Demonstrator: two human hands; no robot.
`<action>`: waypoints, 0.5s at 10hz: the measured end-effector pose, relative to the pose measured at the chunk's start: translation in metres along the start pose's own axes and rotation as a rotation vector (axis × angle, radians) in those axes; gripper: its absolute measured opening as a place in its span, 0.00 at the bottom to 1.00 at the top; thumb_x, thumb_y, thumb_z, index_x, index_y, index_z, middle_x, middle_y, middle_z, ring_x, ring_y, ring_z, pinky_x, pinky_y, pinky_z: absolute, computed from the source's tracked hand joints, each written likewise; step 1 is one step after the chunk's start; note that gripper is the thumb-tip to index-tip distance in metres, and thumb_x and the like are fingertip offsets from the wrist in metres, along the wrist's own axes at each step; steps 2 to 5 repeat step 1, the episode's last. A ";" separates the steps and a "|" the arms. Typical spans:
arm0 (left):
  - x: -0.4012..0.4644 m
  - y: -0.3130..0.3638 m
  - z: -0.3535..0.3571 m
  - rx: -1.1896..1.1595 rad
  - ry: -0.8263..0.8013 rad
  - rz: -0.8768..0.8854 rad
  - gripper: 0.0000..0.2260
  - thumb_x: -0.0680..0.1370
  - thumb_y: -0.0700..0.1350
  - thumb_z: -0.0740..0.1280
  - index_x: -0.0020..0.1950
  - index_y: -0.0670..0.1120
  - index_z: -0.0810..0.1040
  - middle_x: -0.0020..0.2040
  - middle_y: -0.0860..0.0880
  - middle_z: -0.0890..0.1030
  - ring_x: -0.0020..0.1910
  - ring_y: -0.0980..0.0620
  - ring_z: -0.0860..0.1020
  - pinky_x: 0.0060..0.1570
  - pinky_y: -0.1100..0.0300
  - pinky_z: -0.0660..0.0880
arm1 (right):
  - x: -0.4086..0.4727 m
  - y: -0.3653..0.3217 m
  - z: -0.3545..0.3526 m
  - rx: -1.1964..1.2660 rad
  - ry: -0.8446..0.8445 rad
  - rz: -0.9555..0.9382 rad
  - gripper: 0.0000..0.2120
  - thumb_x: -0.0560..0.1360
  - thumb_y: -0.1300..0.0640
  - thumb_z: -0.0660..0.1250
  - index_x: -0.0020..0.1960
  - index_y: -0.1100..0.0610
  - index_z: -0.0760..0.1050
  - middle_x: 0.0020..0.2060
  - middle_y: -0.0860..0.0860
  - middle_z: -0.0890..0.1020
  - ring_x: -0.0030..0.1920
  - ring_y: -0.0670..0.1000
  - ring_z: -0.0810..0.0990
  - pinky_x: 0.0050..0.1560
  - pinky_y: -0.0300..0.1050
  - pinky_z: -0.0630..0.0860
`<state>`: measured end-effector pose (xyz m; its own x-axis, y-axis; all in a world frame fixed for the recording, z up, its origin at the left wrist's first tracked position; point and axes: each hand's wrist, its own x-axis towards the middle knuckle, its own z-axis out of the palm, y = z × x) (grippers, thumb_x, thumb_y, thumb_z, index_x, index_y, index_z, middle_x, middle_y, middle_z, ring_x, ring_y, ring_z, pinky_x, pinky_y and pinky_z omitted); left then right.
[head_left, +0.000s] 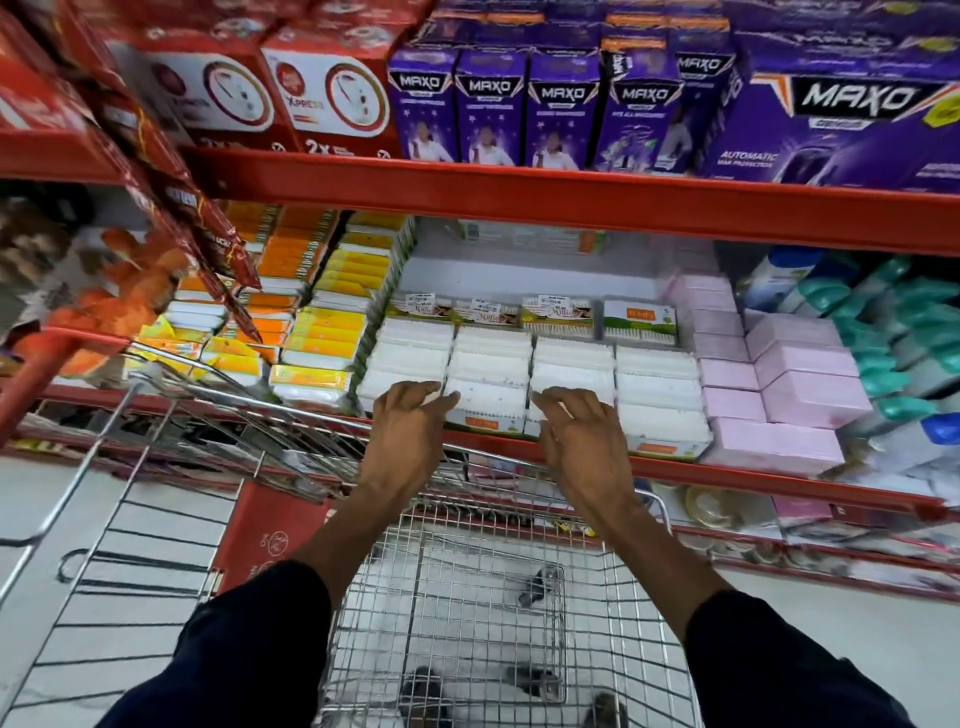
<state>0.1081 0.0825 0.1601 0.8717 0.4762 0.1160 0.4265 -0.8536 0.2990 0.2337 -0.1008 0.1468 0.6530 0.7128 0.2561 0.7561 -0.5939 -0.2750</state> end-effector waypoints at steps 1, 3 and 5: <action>-0.006 0.001 -0.004 0.029 -0.003 0.019 0.17 0.78 0.43 0.64 0.66 0.51 0.75 0.69 0.45 0.76 0.68 0.40 0.69 0.67 0.38 0.67 | -0.001 -0.010 0.004 -0.037 -0.043 -0.100 0.22 0.76 0.59 0.69 0.69 0.54 0.72 0.66 0.53 0.78 0.66 0.55 0.75 0.66 0.53 0.71; -0.006 0.001 -0.004 0.029 -0.003 0.019 0.17 0.78 0.43 0.64 0.66 0.51 0.75 0.69 0.45 0.76 0.68 0.40 0.69 0.67 0.38 0.67 | -0.001 -0.010 0.004 -0.037 -0.043 -0.100 0.22 0.76 0.59 0.69 0.69 0.54 0.72 0.66 0.53 0.78 0.66 0.55 0.75 0.66 0.53 0.71; -0.006 0.001 -0.004 0.029 -0.003 0.019 0.17 0.78 0.43 0.64 0.66 0.51 0.75 0.69 0.45 0.76 0.68 0.40 0.69 0.67 0.38 0.67 | -0.001 -0.010 0.004 -0.037 -0.043 -0.100 0.22 0.76 0.59 0.69 0.69 0.54 0.72 0.66 0.53 0.78 0.66 0.55 0.75 0.66 0.53 0.71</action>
